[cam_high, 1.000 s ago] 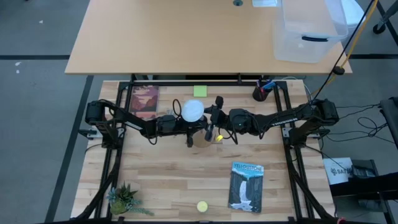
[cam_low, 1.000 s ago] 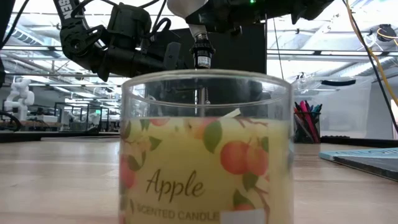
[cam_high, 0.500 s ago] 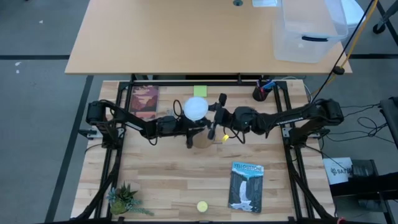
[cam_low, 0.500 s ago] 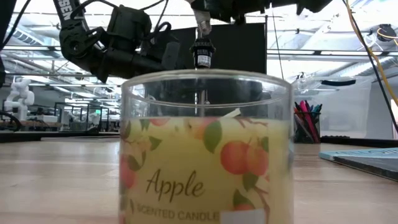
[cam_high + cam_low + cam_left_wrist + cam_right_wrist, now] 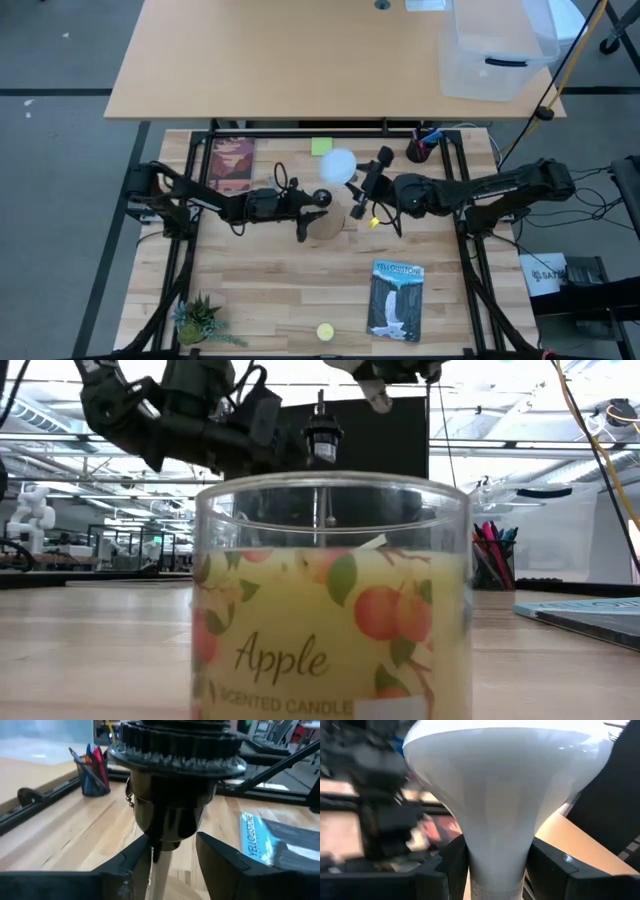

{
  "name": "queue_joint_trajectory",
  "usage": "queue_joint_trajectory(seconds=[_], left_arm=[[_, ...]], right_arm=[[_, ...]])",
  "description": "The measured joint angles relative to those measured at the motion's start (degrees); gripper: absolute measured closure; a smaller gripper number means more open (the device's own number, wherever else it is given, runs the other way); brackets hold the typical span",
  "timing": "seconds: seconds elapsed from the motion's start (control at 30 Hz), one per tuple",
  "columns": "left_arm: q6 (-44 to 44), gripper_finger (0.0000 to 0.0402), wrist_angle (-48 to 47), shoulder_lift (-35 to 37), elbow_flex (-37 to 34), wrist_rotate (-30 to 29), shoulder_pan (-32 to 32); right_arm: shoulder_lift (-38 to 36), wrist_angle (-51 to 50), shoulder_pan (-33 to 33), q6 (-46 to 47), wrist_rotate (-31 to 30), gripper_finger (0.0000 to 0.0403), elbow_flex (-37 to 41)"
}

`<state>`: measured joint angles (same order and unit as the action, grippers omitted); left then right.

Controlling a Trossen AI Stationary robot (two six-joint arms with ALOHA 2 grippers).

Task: Screw lightbulb
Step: Remove the lightbulb from the lamp

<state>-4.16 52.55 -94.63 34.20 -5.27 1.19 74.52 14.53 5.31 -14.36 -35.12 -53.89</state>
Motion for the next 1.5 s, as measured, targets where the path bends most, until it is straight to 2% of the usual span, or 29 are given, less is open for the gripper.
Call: queue_joint_trajectory(seconds=[0.2,0.4,0.6,1.0,1.27,1.5], left_arm=[[1.7,0.0226,-8.1,7.2,0.0,-3.4,-1.4],[3.0,0.0224,-11.3,12.3,0.1,-5.0,-2.9],[1.5,0.0224,-12.0,11.6,0.1,-5.0,-4.0],[0.2,0.0224,-11.8,11.3,0.2,-6.4,-4.4],[0.1,0.0225,-11.3,11.3,0.2,-7.3,-5.3],[-0.4,0.0225,-11.4,11.3,0.2,-7.3,-5.4]], right_arm=[[-3.4,-10.8,0.8,3.4,-6.9,0.0238,0.0],[-3.9,-18.5,0.6,9.4,-7.8,0.0238,0.0],[-3.9,-24.3,0.7,15.3,-8.2,0.0238,0.0],[-0.8,-38.6,0.8,31.3,-3.1,0.0238,0.0],[5.2,-43.0,0.6,39.1,2.4,0.0238,0.0],[11.4,-45.5,0.5,45.4,4.1,0.0238,0.0]])
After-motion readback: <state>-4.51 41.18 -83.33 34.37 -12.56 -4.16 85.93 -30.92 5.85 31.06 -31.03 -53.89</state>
